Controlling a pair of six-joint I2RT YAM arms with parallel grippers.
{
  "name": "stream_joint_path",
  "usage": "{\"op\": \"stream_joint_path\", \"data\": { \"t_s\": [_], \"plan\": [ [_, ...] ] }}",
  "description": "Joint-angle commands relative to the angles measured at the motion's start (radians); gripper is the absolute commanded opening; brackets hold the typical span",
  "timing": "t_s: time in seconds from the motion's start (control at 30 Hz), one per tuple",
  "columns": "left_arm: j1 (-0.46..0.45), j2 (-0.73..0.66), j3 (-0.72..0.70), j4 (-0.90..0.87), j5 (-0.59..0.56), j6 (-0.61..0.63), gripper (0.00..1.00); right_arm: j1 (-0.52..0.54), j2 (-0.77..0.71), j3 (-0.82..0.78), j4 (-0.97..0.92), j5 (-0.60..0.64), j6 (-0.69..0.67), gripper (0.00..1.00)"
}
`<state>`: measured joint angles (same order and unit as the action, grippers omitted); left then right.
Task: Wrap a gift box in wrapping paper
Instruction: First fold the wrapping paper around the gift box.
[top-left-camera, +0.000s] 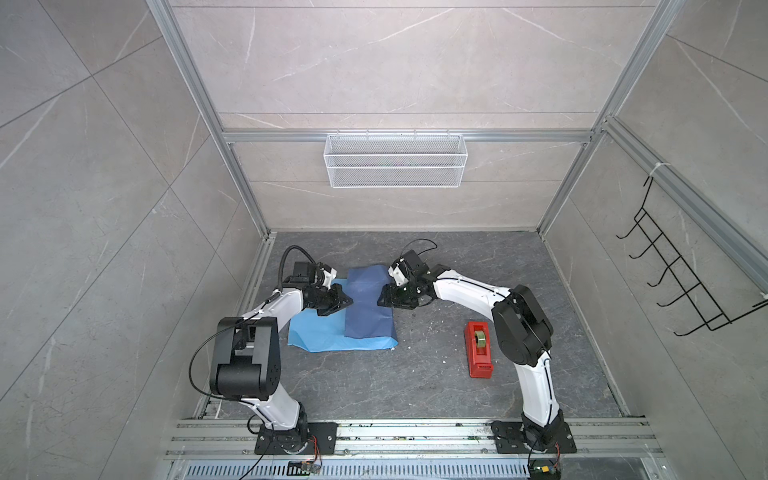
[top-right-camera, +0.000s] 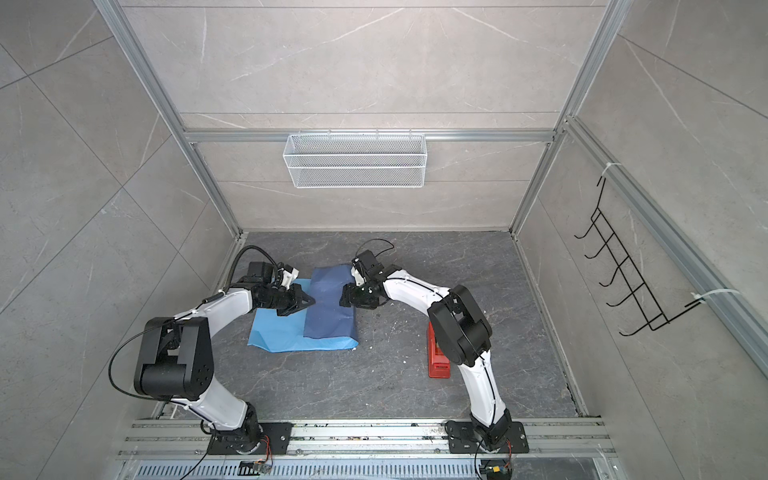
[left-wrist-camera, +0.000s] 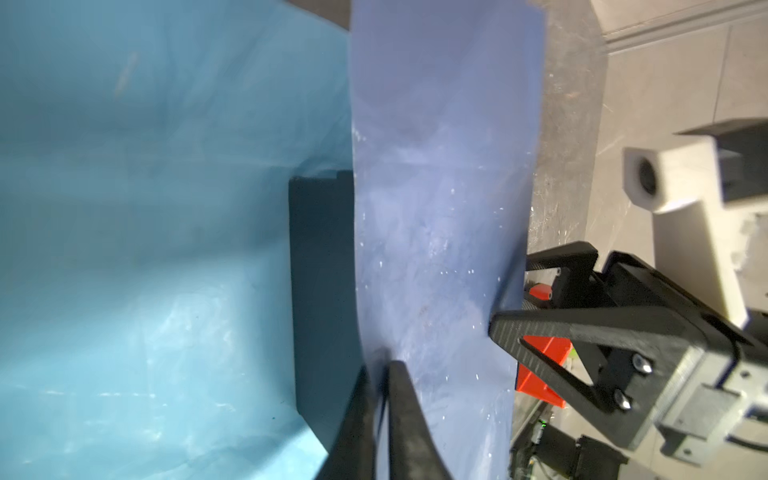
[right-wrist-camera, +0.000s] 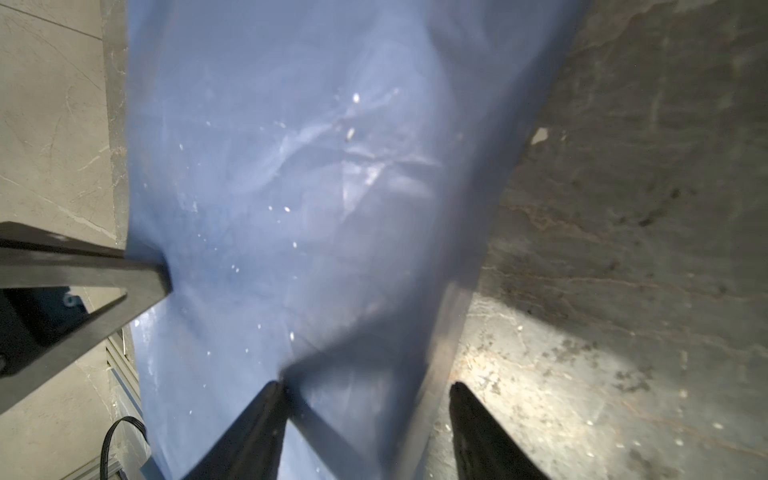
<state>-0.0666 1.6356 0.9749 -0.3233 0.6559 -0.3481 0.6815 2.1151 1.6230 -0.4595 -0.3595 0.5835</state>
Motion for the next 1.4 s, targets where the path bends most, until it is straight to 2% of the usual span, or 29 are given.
{"op": "stream_joint_path", "data": {
  "t_s": [0.0, 0.27, 0.53, 0.67, 0.93, 1.17, 1.37],
  "plan": [
    [-0.012, -0.001, -0.014, -0.01, 0.002, 0.001, 0.0, 0.0, -0.039, -0.028, -0.05, 0.019, -0.02, 0.64],
    [-0.02, 0.049, -0.046, 0.045, 0.037, -0.068, 0.0, -0.058, -0.159, -0.124, -0.013, -0.012, -0.009, 0.64],
    [-0.108, 0.102, -0.069, 0.087, 0.063, -0.13, 0.0, -0.092, -0.226, -0.232, 0.021, -0.026, -0.001, 0.64],
    [-0.146, 0.145, -0.059, 0.083, 0.051, -0.126, 0.0, -0.103, -0.229, -0.259, 0.018, -0.024, 0.002, 0.62],
    [-0.144, 0.205, -0.07, 0.055, 0.003, -0.141, 0.0, -0.109, -0.23, -0.304, 0.045, -0.032, 0.014, 0.6],
    [-0.148, 0.254, -0.067, 0.019, -0.024, -0.145, 0.0, -0.115, -0.21, -0.282, 0.025, -0.023, -0.003, 0.59],
    [-0.244, 0.258, -0.011, -0.018, -0.007, -0.108, 0.0, -0.126, -0.179, -0.234, -0.008, -0.025, -0.041, 0.59]
  ]
}}
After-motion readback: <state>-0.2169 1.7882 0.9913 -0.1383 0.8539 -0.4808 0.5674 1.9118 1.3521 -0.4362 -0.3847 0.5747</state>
